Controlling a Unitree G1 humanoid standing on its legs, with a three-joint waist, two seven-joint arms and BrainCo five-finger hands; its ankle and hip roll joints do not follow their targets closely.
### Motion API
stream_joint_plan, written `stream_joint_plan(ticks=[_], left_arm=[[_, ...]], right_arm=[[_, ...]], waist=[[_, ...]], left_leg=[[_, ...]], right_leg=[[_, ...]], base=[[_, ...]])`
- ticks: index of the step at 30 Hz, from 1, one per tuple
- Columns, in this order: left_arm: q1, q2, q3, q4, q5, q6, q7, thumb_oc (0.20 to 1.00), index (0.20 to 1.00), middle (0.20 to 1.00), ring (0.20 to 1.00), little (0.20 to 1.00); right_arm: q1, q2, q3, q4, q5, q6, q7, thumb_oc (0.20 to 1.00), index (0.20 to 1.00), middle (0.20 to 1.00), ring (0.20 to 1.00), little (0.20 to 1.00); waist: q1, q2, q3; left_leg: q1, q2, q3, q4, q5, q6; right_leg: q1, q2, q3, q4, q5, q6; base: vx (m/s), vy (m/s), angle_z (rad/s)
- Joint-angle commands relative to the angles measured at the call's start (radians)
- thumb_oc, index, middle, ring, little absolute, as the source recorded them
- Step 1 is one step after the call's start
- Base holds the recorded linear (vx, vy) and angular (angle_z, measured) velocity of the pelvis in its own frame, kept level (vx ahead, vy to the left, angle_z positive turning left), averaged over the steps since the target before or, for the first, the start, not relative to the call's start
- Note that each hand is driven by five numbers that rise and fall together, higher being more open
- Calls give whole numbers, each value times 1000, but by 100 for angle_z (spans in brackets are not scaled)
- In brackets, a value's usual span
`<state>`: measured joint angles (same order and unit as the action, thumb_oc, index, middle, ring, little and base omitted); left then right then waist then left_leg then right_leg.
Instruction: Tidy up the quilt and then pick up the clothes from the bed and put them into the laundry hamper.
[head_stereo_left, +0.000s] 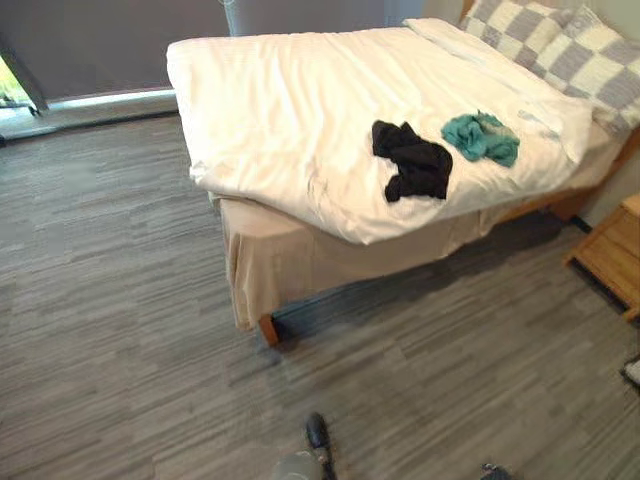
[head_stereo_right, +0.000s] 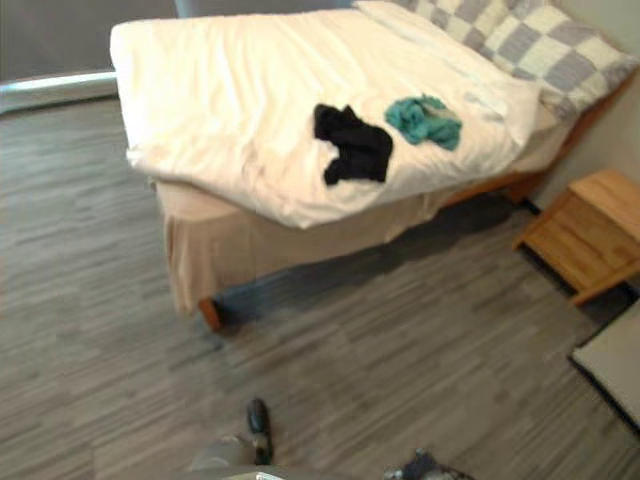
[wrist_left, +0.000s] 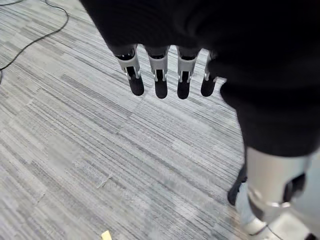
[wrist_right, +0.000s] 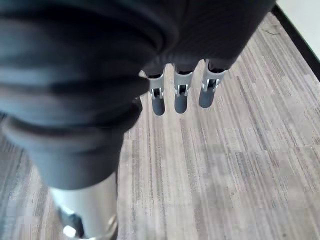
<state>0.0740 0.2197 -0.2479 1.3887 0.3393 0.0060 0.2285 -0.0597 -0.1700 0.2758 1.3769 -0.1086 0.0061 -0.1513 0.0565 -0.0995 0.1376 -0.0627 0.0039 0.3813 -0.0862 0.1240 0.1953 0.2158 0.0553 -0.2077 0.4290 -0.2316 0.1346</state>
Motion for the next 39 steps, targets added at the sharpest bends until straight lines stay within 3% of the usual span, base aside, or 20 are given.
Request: stream_joint_plan(ticks=[1, 3, 5, 7, 9, 11, 12, 14, 15, 16, 20, 24, 26, 30, 31, 32, 39], left_arm=[[-85, 36, -18, -6, 58, 0, -10, 1000, 1000, 1000, 1000, 1000], [-120, 55, -33, -28, 44, -7, -7, 1000, 1000, 1000, 1000, 1000], [-151, 63, -44, -55, 29, -16, -1, 1000, 1000, 1000, 1000, 1000], [-176, 70, -55, -86, 2, -33, 0, 1000, 1000, 1000, 1000, 1000], [-208, 89, -64, -100, 5, -30, 13, 1000, 1000, 1000, 1000, 1000], [-210, 91, -59, -111, 2, -41, 16, 1000, 1000, 1000, 1000, 1000], [-204, 85, -52, -139, -39, -63, 28, 1000, 1000, 1000, 1000, 1000], [-189, 88, 5, -163, -140, -83, 54, 1000, 1000, 1000, 1000, 1000], [-173, 95, 86, -203, -254, -110, 94, 1000, 1000, 1000, 1000, 1000], [-172, 95, 86, -204, -255, -110, 94, 1000, 1000, 1000, 1000, 1000], [-73, 159, 291, -427, -446, -181, 192, 1000, 1000, 1000, 1000, 1000], [-154, 298, 349, -670, -392, -229, 282, 1000, 1000, 1000, 1000, 1000], [-224, 341, 311, -775, -335, -227, 288, 1000, 1000, 1000, 1000, 1000], [-334, 446, 245, -932, -197, -198, 254, 1000, 1000, 1000, 1000, 1000], [-412, 492, 189, -925, -119, -164, 237, 1000, 1000, 1000, 1000, 1000], [-416, 493, 187, -923, -119, -165, 238, 1000, 1000, 1000, 1000, 1000], [-801, 536, -124, -728, 117, -60, 218, 1000, 1000, 1000, 1000, 1000]], right_arm=[[-46, -25, -25, -111, 10, -8, 13, 1000, 1000, 1000, 1000, 1000], [-44, -23, -30, -121, 19, -5, 7, 1000, 1000, 1000, 1000, 1000], [-37, -24, -30, -125, 23, -5, 4, 1000, 1000, 1000, 1000, 1000], [-30, -36, -29, -116, 23, 1, 8, 1000, 1000, 1000, 1000, 1000], [-35, -49, -23, -97, 31, 12, 13, 1000, 1000, 1000, 1000, 1000], [-35, -53, -22, -86, 20, 14, 14, 1000, 1000, 1000, 1000, 1000], [-14, -53, -26, -73, 13, 12, 5, 1000, 1000, 1000, 1000, 1000], [3, -57, -30, -73, 6, 10, 3, 1000, 1000, 1000, 1000, 1000], [11, -62, -38, -67, 2, 6, -10, 1000, 1000, 1000, 1000, 1000], [11, -62, -38, -67, 2, 6, -10, 1000, 1000, 1000, 1000, 1000], [47, -67, -61, -102, -20, -1, -24, 1000, 1000, 1000, 1000, 1000], [79, -104, -76, -154, -34, -19, -35, 1000, 1000, 1000, 1000, 1000], [102, -109, -90, -142, -17, -20, -38, 1000, 1000, 1000, 1000, 1000], [108, -125, -105, -119, -6, -16, -31, 1000, 1000, 1000, 1000, 1000], [110, -129, -97, -119, -6, -13, -20, 1000, 1000, 1000, 1000, 1000], [109, -128, -99, -119, -6, -13, -20, 1000, 1000, 1000, 1000, 1000], [68, -147, -45, -125, -10, -14, -18, 1000, 1000, 1000, 1000, 1000]], waist=[[-49, 26, 79], [-64, 37, 94], [-75, 37, 98], [-93, 28, 96], [-111, 14, 91], [-103, 9, 87], [-91, 12, 73], [-85, 20, 67], [-80, 34, 62], [-83, 34, 63], [-84, 57, 68], [-106, 64, 96], [-126, 82, 91], [-163, 93, 89], [-185, 95, 91], [-182, 95, 89], [-239, 97, 127]], left_leg=[[93, 73, -11, -1, -101, -177], [126, 82, -42, -1, -116, -186], [146, 76, -76, -1, -133, -198], [170, 55, -125, -1, -167, -215], [185, 49, -162, -1, -188, -226], [192, 53, -165, -1, -191, -228], [209, 42, -202, -1, -195, -224], [209, 43, -226, 17, -195, -234], [207, 47, -251, 21, -193, -245], [208, 47, -253, 21, -193, -245], [215, 67, -258, 17, -176, -277], [165, 96, -232, 30, -157, -311], [159, 123, -190, 5, -130, -316], [152, 127, -151, -1, -129, -317], [160, 123, -126, -1, -139, -316], [155, 124, -124, -1, -137, -316], [116, 117, -63, -1, -148, -310]], right_leg=[[-230, -109, 113, 247, 259, 112], [-281, -147, 98, 189, 222, 81], [-275, -184, 86, 20, 173, 52], [-264, -185, 135, -257, 173, 44], [-248, -164, 231, -407, 203, 51], [-252, -167, 255, -405, 225, 65], [-229, -169, 242, -414, 220, 43], [-200, -174, 210, -443, 228, 32], [-171, -174, 179, -469, 227, 24], [-168, -174, 177, -470, 227, 23], [-131, -176, 133, -490, 213, 16], [-162, -187, 91, -453, 179, 10], [-189, -182, 65, -417, 162, 4], [-212, -182, 62, -386, 163, 11], [-211, -186, 75, -401, 174, 20], [-216, -185, 77, -404, 179, 19], [-307, -183, 156, -437, 231, 44]], base=[[309, 55, 67], [356, 2, 72], [358, -83, 77], [379, -157, 87], [316, -194, 51], [238, -157, 73], [273, -168, 64], [276, -212, 48], [149, -135, 80], [163, -127, 94], [109, -60, 37], [-53, 5, 25], [21, 47, 72], [75, 61, 22], [53, 64, -12], [48, 59, -27], [-52, 27, -45]])
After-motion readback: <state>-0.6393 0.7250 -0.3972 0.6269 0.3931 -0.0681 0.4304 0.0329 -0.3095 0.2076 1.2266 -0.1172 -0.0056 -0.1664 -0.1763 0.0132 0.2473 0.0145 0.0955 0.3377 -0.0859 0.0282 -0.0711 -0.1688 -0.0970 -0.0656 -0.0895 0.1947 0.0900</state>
